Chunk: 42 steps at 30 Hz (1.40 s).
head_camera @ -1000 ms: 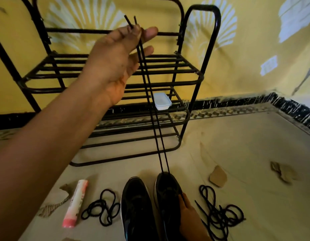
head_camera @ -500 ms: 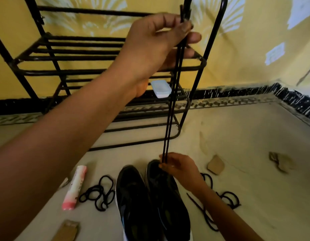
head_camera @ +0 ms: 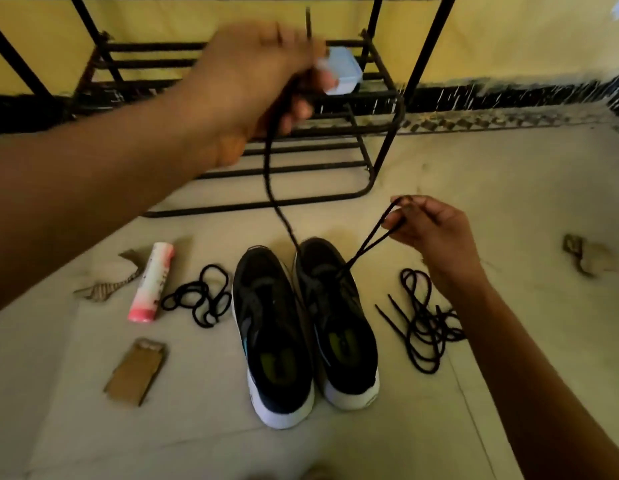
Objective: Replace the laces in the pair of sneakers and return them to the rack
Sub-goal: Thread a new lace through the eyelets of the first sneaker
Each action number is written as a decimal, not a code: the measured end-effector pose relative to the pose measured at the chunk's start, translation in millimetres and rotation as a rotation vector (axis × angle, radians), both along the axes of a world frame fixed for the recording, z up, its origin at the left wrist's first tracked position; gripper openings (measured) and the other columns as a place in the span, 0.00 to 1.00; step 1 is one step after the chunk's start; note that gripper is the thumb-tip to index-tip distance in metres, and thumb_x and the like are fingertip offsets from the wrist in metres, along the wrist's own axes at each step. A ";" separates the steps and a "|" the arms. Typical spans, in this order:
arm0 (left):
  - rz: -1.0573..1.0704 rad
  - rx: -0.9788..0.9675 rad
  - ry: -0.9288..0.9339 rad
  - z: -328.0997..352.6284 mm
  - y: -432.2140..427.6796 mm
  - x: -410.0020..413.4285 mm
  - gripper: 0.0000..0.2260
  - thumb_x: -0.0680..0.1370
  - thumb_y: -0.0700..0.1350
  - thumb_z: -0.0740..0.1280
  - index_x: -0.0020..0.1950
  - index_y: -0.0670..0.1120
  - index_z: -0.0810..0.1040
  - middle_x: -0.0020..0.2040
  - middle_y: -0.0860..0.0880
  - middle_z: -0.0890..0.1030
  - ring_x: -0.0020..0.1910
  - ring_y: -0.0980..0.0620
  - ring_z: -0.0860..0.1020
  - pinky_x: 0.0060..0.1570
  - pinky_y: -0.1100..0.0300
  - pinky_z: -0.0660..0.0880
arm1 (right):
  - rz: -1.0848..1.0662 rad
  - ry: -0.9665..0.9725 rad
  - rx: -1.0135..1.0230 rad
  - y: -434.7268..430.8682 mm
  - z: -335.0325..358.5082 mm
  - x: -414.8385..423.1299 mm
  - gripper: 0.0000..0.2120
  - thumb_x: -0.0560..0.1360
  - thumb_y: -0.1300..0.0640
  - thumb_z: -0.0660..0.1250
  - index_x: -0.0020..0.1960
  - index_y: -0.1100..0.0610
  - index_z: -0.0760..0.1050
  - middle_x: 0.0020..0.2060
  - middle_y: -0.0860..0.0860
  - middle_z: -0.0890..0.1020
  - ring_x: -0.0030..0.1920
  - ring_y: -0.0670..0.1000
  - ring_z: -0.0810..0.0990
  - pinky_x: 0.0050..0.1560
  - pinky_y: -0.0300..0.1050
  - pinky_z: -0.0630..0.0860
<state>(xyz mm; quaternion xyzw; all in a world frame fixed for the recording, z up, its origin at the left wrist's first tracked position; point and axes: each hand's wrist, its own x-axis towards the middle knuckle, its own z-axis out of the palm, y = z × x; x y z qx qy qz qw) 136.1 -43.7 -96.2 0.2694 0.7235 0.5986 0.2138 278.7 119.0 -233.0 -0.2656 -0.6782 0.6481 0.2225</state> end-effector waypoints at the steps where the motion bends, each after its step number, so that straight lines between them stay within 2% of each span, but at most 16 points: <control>1: -0.017 -0.122 -0.036 -11.4 0.5 0.4 0.05 0.79 0.47 0.62 0.51 0.50 0.77 0.37 0.54 0.81 0.25 0.62 0.71 0.24 0.70 0.68 | -0.020 0.011 -0.032 3.3 2.0 1.1 0.08 0.80 0.60 0.60 0.48 0.55 0.78 0.32 0.47 0.81 0.39 0.48 0.81 0.46 0.41 0.80; 4: -0.355 -0.557 -0.095 -66.1 -11.5 13.5 0.04 0.78 0.46 0.64 0.50 0.48 0.77 0.39 0.51 0.82 0.23 0.61 0.69 0.22 0.69 0.66 | -0.056 0.081 -0.168 13.4 12.1 2.4 0.06 0.78 0.59 0.62 0.50 0.56 0.78 0.31 0.48 0.76 0.36 0.48 0.78 0.42 0.41 0.78; 6: -0.575 -0.732 -0.179 -101.4 -18.8 32.2 0.04 0.79 0.45 0.63 0.49 0.48 0.76 0.42 0.49 0.82 0.23 0.61 0.70 0.22 0.68 0.68 | -0.079 0.152 -0.283 21.3 19.1 2.6 0.06 0.78 0.60 0.63 0.50 0.57 0.78 0.30 0.47 0.75 0.32 0.46 0.74 0.37 0.39 0.74; 10: -1.010 -0.865 -0.351 -137.6 -30.6 77.9 0.09 0.80 0.46 0.62 0.53 0.44 0.79 0.48 0.45 0.83 0.32 0.59 0.78 0.34 0.68 0.76 | -0.092 0.202 -0.261 36.7 34.4 6.4 0.08 0.78 0.60 0.60 0.51 0.55 0.78 0.34 0.46 0.77 0.30 0.43 0.70 0.31 0.34 0.66; 12: -1.185 -0.883 -0.199 -143.7 -31.5 92.9 0.13 0.79 0.50 0.63 0.56 0.44 0.80 0.51 0.46 0.82 0.41 0.54 0.80 0.45 0.62 0.77 | -0.094 0.159 -0.109 40.6 39.6 8.2 0.09 0.78 0.61 0.61 0.52 0.54 0.79 0.35 0.46 0.80 0.29 0.43 0.69 0.30 0.34 0.64; 14: -1.105 -0.857 0.048 -149.4 -28.1 97.0 0.14 0.78 0.54 0.62 0.55 0.47 0.80 0.50 0.48 0.82 0.46 0.51 0.79 0.50 0.57 0.76 | -0.123 0.099 0.058 40.5 42.8 8.8 0.10 0.78 0.62 0.61 0.51 0.53 0.79 0.35 0.46 0.82 0.28 0.44 0.68 0.28 0.35 0.63; 16: -0.809 -0.771 0.210 -159.1 -23.3 89.0 0.10 0.78 0.53 0.63 0.52 0.50 0.79 0.47 0.53 0.79 0.46 0.54 0.78 0.48 0.60 0.76 | -0.157 0.050 0.178 37.2 45.6 9.5 0.10 0.77 0.62 0.61 0.51 0.52 0.79 0.34 0.46 0.83 0.26 0.44 0.66 0.26 0.35 0.63; 19: -0.412 -0.657 0.453 -184.1 -9.7 64.6 0.07 0.78 0.49 0.65 0.54 0.49 0.75 0.52 0.50 0.76 0.51 0.51 0.76 0.51 0.57 0.74 | -0.180 -0.013 0.327 35.7 46.1 12.4 0.11 0.76 0.62 0.62 0.53 0.51 0.79 0.33 0.43 0.83 0.25 0.45 0.65 0.26 0.35 0.63; 23: -0.148 -0.440 0.336 -200.0 20.4 47.0 0.27 0.77 0.45 0.66 0.74 0.46 0.60 0.70 0.46 0.66 0.69 0.49 0.66 0.66 0.61 0.63 | 0.065 -0.168 0.466 31.1 40.0 16.1 0.10 0.78 0.60 0.62 0.57 0.50 0.75 0.37 0.41 0.84 0.24 0.45 0.63 0.26 0.36 0.63; 25: -0.134 -0.275 0.349 -194.3 33.9 44.4 0.33 0.77 0.44 0.67 0.76 0.46 0.53 0.73 0.48 0.65 0.70 0.56 0.63 0.66 0.70 0.58 | 0.235 -0.264 0.478 23.4 36.2 12.9 0.08 0.78 0.58 0.63 0.56 0.50 0.71 0.39 0.44 0.85 0.24 0.43 0.67 0.28 0.35 0.66; 27: -0.159 -0.197 0.384 -187.6 42.2 39.8 0.31 0.76 0.42 0.68 0.75 0.46 0.58 0.65 0.50 0.74 0.64 0.61 0.69 0.61 0.78 0.61 | 0.332 -0.317 0.502 16.6 29.8 8.2 0.06 0.78 0.59 0.63 0.53 0.51 0.71 0.38 0.44 0.84 0.27 0.38 0.72 0.32 0.34 0.69; 31: -0.205 -0.181 0.231 -174.9 43.0 30.2 0.11 0.75 0.38 0.68 0.57 0.44 0.77 0.46 0.51 0.82 0.48 0.56 0.81 0.55 0.63 0.76 | 0.329 -0.303 0.567 17.4 13.3 -4.4 0.05 0.78 0.59 0.63 0.46 0.49 0.72 0.38 0.40 0.83 0.39 0.34 0.78 0.41 0.39 0.70; 34: -0.241 -0.202 0.167 -173.6 33.0 25.3 0.06 0.77 0.37 0.66 0.49 0.46 0.73 0.44 0.52 0.80 0.41 0.54 0.82 0.45 0.62 0.79 | 0.240 -0.282 0.624 22.5 0.3 -11.6 0.04 0.78 0.60 0.63 0.48 0.52 0.74 0.40 0.43 0.83 0.40 0.35 0.79 0.42 0.37 0.73; 37: -0.358 -0.277 0.246 -171.7 21.3 19.0 0.09 0.77 0.35 0.63 0.43 0.48 0.74 0.43 0.54 0.78 0.39 0.54 0.81 0.41 0.62 0.78 | 0.167 -0.270 0.644 26.1 -11.8 -18.7 0.04 0.77 0.62 0.64 0.48 0.53 0.75 0.42 0.48 0.84 0.43 0.38 0.81 0.48 0.37 0.75; 40: -0.393 -0.425 0.335 -175.2 13.5 12.7 0.09 0.78 0.36 0.64 0.45 0.49 0.80 0.44 0.51 0.81 0.40 0.53 0.81 0.43 0.62 0.78 | 0.105 -0.226 0.653 28.9 -21.2 -28.6 0.04 0.76 0.62 0.65 0.48 0.55 0.76 0.41 0.47 0.83 0.44 0.42 0.82 0.51 0.40 0.76; 42: -0.361 -0.500 0.312 -182.1 10.0 8.5 0.08 0.78 0.37 0.65 0.51 0.47 0.81 0.46 0.49 0.81 0.39 0.55 0.81 0.41 0.66 0.77 | 0.057 -0.160 0.676 31.4 -22.8 -39.7 0.04 0.76 0.62 0.65 0.47 0.54 0.76 0.40 0.46 0.83 0.44 0.41 0.82 0.49 0.36 0.75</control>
